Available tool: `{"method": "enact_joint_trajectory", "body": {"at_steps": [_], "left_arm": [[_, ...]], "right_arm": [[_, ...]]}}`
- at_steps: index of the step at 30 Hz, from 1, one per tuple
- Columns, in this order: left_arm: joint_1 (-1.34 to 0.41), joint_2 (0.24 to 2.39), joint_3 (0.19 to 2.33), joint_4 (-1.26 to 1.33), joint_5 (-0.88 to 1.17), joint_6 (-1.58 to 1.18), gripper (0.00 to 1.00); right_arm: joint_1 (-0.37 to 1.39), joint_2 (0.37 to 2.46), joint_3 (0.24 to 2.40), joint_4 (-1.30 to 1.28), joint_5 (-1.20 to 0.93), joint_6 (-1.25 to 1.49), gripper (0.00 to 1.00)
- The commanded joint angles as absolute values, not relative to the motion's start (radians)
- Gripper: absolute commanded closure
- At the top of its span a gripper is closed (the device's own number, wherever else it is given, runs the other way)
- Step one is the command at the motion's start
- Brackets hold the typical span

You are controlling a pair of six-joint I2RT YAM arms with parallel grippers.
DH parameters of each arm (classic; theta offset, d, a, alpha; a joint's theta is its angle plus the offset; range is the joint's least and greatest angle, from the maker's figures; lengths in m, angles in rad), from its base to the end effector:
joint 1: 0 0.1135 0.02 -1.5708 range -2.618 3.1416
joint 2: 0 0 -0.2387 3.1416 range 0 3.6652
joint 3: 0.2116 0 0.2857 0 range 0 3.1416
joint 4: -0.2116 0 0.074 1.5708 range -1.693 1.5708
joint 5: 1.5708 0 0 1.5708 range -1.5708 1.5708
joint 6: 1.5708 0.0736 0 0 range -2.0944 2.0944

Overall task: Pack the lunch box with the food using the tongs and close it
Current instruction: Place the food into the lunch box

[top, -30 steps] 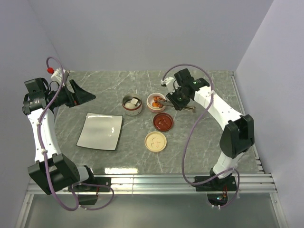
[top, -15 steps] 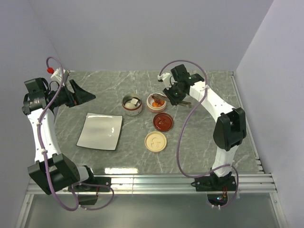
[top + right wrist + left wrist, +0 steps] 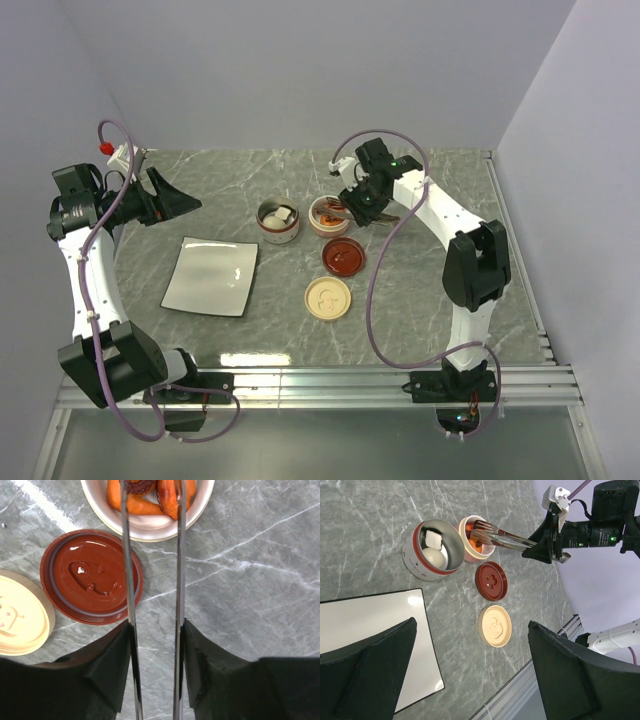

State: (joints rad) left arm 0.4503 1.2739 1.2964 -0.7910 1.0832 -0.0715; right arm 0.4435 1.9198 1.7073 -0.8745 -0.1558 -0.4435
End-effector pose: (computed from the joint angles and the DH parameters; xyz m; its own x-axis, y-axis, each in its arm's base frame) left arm 0.3039 0.0747 0.3326 -0.6505 -0.3516 -0.6733 0.3223 0.6749 -0.6638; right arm 0.4066 0.2058 0.2077 -0.5124 -0.7127 -0.4791 -0.7849 0.6150 -0.0755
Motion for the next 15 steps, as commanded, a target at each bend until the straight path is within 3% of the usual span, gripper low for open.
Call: {"method": "enact_joint_trajectory", "body": {"at_steps": [1,15], "left_arm": [[0.456,1.267,1.319,-0.779,1.092,-0.060,0.01],[0.456,1.252,1.322,-0.790,1.094,-0.051,0.01]], "right_arm": [[0.454,1.901,1.720,-0.844,-0.158,-0.445,0.49],[0.454,1.790,1.786,-0.871,-0.172,-0.400,0.48]]}}
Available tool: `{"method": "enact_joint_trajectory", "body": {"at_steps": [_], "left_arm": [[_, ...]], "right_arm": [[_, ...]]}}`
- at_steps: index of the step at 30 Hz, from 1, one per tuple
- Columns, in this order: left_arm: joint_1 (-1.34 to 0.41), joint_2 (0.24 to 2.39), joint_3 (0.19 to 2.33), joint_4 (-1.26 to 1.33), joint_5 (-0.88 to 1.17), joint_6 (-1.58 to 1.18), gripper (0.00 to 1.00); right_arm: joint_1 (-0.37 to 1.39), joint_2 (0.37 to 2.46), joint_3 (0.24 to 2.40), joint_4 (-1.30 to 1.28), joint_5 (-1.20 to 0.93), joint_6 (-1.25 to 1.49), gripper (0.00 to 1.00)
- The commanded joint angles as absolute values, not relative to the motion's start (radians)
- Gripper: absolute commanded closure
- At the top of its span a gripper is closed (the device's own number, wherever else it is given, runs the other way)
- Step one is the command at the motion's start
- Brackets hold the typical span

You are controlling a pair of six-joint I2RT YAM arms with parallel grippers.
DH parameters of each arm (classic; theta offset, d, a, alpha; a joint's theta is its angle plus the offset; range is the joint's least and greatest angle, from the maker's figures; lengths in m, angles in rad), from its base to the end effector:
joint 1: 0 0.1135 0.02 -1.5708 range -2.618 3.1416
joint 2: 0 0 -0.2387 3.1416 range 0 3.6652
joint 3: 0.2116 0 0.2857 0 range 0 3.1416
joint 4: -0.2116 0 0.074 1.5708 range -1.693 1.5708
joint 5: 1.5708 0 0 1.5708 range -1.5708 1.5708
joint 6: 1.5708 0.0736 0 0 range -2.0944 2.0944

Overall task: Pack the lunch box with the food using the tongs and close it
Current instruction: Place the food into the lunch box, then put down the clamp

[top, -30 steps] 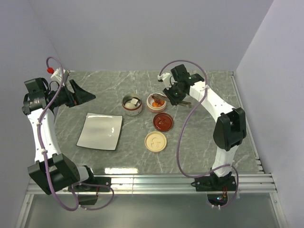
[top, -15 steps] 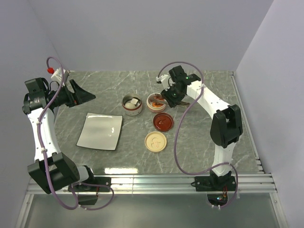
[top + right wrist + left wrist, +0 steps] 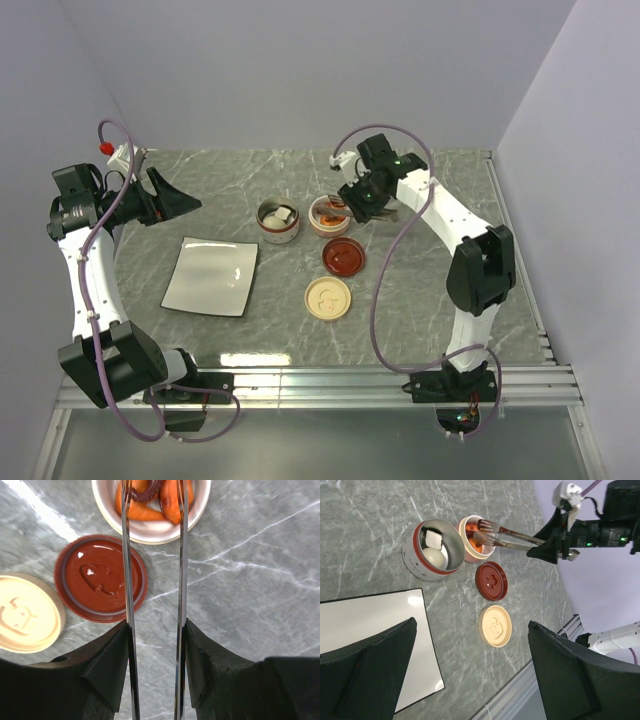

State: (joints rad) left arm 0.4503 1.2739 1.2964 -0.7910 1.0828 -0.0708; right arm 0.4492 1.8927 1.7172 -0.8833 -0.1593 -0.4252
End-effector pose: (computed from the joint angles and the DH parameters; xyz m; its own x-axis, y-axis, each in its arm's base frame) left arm 0.3039 0.0747 0.3326 -0.6502 -0.3512 -0.6737 0.3225 0.6754 -0.6632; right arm 0.4029 0.2072 0.2224 -0.5096 -0.6978 -0.5033 -0.7783 0.6233 -0.0761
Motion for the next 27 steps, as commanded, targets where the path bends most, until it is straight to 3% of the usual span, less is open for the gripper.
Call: {"method": "enact_joint_trajectory", "body": {"at_steps": [1,15,27], "left_arm": [[0.456,1.250,1.324,-0.796,1.091,-0.046,0.01],[0.456,1.232,1.324,-0.831,1.094,-0.011,0.01],[0.454,1.229,1.310,-0.838,1.048,0.066,0.01]], "right_arm": [[0.450,1.778,1.784,-0.867,-0.178,-0.391,0.48],[0.330,1.620,1.738,-0.859,-0.231,-0.311,0.48],[0.100,1.609,1.447,-0.738,-0.166,-0.158,0.50]]}}
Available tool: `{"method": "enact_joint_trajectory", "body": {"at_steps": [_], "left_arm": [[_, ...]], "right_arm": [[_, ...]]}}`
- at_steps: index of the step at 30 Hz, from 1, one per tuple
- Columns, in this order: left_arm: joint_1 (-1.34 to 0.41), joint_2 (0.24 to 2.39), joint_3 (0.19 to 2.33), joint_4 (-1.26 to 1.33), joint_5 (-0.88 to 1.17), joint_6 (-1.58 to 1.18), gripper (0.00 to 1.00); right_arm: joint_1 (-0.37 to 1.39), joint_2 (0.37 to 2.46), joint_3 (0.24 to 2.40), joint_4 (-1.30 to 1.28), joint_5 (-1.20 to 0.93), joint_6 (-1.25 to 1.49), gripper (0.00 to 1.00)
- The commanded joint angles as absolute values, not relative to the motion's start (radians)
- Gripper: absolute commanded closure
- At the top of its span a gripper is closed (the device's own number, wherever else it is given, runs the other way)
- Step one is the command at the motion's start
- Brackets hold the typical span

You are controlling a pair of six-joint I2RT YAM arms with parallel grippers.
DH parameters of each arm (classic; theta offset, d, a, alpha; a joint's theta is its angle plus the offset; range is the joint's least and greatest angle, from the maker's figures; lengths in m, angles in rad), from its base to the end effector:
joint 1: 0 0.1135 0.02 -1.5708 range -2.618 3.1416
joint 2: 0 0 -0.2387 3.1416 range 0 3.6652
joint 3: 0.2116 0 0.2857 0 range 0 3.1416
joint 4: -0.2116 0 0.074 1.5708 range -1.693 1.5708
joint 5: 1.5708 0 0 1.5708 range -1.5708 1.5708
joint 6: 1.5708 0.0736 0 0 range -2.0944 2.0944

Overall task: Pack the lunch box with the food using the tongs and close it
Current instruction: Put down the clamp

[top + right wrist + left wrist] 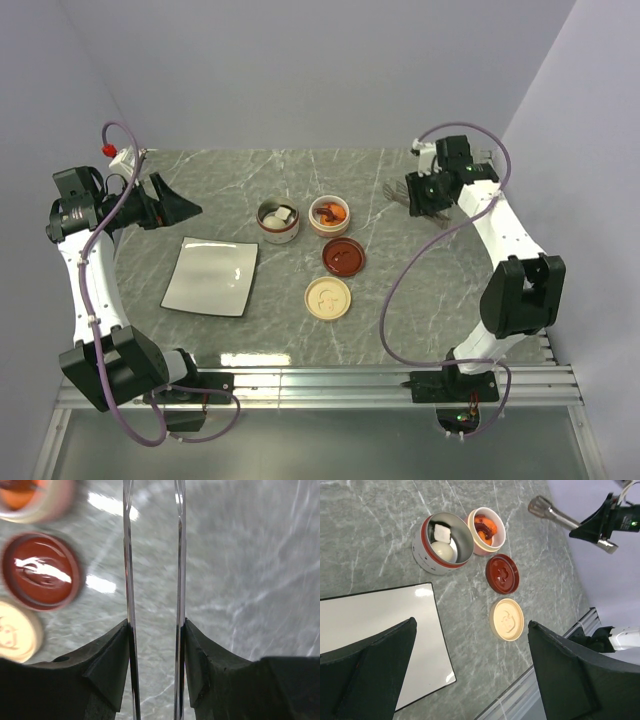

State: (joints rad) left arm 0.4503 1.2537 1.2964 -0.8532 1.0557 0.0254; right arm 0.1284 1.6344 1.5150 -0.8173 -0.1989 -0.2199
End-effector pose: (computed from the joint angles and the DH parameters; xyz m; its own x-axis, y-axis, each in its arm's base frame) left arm 0.2962 0.0721 0.3323 -0.6439 -0.2974 -0.7049 0.3420 0.7123 -0.6129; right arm 0.4010 0.0664 0.2603 -0.7270 -0.3095 -0.6129 -0.4101 0.9117 0.0261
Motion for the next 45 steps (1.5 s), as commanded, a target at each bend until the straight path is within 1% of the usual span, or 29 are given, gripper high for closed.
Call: {"method": "enact_joint_trajectory", "body": {"at_steps": [1,7,11,17,20,24,28,29,34,35,36,38,41,44,45], "left_arm": [[0.456,1.236,1.310,-0.838,1.048,0.071,0.01],[0.456,1.238,1.302,-0.877,1.016,0.138,0.01],[0.454,1.221,1.284,-0.870,0.983,0.169,0.01],[0.454,1.235,1.301,-0.917,0.982,0.222,0.01],[0.454,1.224,1.298,-0.930,0.973,0.241,0.01],[0.454,1.195,1.285,-0.945,0.968,0.261,0.01],[0.454,1.180,1.282,-0.997,0.979,0.313,0.01],[0.454,1.175,1.279,-1.005,0.977,0.317,0.01],[0.454,1.152,1.273,-1.008,0.979,0.322,0.01],[0.456,1.151,1.275,-1.009,0.977,0.322,0.01],[0.456,1.150,1.275,-1.011,0.974,0.322,0.01],[0.456,1.152,1.278,-1.023,0.976,0.337,0.01],[0.456,1.152,1.273,-1.051,0.989,0.373,0.01],[0.456,1.146,1.258,-1.045,0.983,0.379,0.01],[0.456,1.147,1.255,-1.042,0.982,0.374,0.00]], "right_arm": [[0.083,1.624,1.430,-0.723,-0.144,-0.150,0.50],[0.006,1.704,1.345,-0.641,-0.130,-0.115,0.50],[0.005,1.727,1.290,-0.595,-0.126,-0.135,0.49],[0.006,1.802,1.296,-0.624,-0.147,-0.152,0.47],[0.005,1.821,1.296,-0.640,-0.150,-0.163,0.40],[0.005,1.825,1.287,-0.649,-0.141,-0.176,0.26],[0.006,1.801,1.296,-0.670,-0.155,-0.181,0.21],[0.005,1.793,1.308,-0.684,-0.159,-0.186,0.11],[0.005,1.746,1.368,-0.735,-0.182,-0.192,0.09],[0.005,1.740,1.391,-0.755,-0.193,-0.193,0.07],[0.005,1.727,1.400,-0.764,-0.201,-0.198,0.01],[0.006,1.714,1.429,-0.794,-0.210,-0.201,0.00],[0.017,1.625,1.427,-0.818,-0.317,-0.230,0.00],[0.070,1.550,1.399,-0.848,-0.354,-0.265,0.00],[0.125,1.533,1.385,-0.850,-0.356,-0.267,0.00]]}}
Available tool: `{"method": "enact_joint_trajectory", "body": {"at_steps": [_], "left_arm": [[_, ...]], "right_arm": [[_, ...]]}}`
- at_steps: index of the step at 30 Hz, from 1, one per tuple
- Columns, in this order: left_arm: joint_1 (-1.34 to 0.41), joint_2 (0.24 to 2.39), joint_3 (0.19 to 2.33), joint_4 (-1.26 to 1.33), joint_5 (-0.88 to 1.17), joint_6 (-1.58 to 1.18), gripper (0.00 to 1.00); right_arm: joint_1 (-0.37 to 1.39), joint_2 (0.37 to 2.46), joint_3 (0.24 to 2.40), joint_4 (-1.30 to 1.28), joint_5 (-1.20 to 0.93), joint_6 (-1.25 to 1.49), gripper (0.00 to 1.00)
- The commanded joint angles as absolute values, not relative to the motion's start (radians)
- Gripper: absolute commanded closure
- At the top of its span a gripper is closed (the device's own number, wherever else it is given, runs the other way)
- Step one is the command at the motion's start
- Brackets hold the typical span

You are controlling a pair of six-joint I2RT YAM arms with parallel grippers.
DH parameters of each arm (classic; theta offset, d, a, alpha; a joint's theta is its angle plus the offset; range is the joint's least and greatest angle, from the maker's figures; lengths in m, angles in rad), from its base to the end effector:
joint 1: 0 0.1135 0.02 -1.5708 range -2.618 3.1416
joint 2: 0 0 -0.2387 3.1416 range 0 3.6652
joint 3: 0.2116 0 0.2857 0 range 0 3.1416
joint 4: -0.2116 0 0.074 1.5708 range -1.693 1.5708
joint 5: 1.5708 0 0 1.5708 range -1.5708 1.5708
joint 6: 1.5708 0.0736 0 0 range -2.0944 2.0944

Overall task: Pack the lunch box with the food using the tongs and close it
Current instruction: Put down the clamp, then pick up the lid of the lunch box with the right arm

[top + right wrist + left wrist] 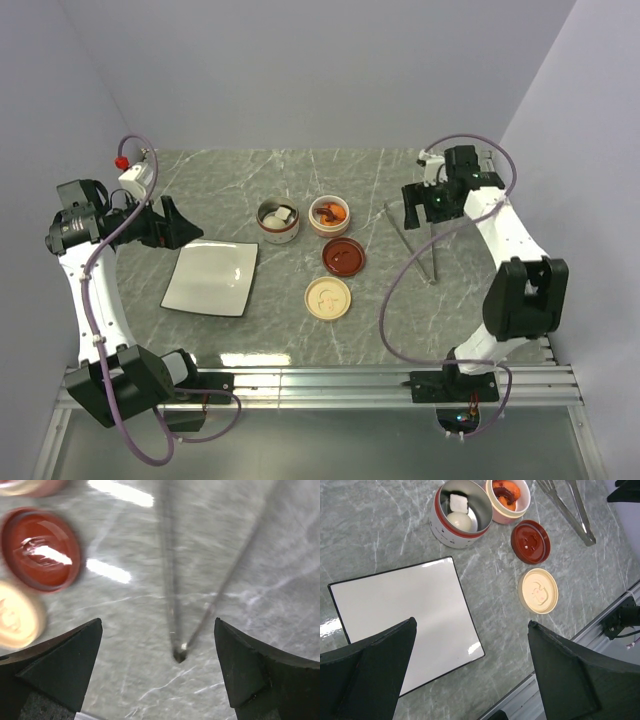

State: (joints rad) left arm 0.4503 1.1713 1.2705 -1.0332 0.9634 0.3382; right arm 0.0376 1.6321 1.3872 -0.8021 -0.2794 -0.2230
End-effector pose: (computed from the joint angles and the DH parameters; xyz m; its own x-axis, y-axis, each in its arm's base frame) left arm 0.2677 0.0623 0.3275 -0.6194 -0.0891 -0.7800 0.4205 0.8013 -0.4255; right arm 0.3915 0.0350 0.2169 -0.8054 -0.2430 -0.5406 -0.3610 0.9245 0.1223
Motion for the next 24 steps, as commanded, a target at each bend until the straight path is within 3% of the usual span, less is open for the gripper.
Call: {"method": "enact_joint_trajectory", "body": {"at_steps": [1,10,24], "left_arm": [[0.454,1.146,1.249,-1.032,0.974,0.368,0.01],[0.454,1.115,1.212,-0.974,0.953,0.315,0.01],[0.456,1.098,1.135,-0.896,0.919,0.255,0.01]], "right_arm": [[0.153,1.513,1.356,-0.844,-0.344,-0.259,0.02],[0.507,1.489,1.198,-0.821,-0.267,-0.157,0.20],[0.686,1.657,1.167,-0.706,-0.189,-0.109,0.32]]}}
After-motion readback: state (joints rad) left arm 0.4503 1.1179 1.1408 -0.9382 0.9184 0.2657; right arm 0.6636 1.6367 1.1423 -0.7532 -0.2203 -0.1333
